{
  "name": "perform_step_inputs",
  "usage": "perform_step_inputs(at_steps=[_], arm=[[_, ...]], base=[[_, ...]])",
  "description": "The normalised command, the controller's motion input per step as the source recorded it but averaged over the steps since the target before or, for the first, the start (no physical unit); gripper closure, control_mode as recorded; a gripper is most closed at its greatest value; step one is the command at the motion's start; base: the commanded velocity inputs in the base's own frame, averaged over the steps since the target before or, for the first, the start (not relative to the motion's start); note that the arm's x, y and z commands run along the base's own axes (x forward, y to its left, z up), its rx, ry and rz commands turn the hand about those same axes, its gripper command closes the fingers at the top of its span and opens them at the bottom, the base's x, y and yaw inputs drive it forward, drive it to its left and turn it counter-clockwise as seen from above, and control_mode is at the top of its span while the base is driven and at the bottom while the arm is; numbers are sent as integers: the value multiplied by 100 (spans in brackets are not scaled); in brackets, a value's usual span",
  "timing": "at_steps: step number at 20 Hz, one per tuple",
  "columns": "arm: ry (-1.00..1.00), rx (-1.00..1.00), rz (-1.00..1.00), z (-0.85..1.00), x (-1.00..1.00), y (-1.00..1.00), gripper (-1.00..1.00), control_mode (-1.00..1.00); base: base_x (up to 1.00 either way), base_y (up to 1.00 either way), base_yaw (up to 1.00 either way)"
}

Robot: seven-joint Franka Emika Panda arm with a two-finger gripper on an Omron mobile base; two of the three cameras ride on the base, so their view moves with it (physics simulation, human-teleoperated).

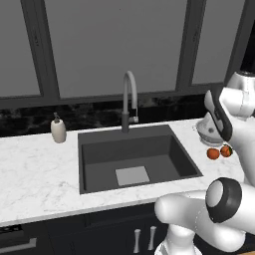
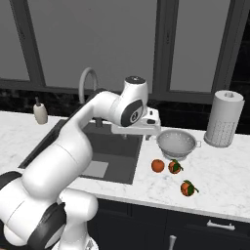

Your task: Put the colander in the sink, put the orange, orange, orange in the colander, and turn on the sink faucet and pour water over the colander.

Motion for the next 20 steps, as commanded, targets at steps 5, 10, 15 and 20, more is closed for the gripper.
perform_step_inputs(at_steps=[5, 10, 15, 20], arm=[[3, 0, 0, -10, 15, -4, -100, -100], [1, 0, 0, -6, 36, -7, -100, -100], [0, 0, 0, -21, 49, -32, -100, -100], [0, 0, 0, -28, 36, -22, -100, -100]], base=[[0, 0, 0], [0, 0, 0], [0, 0, 0], [0, 0, 0]])
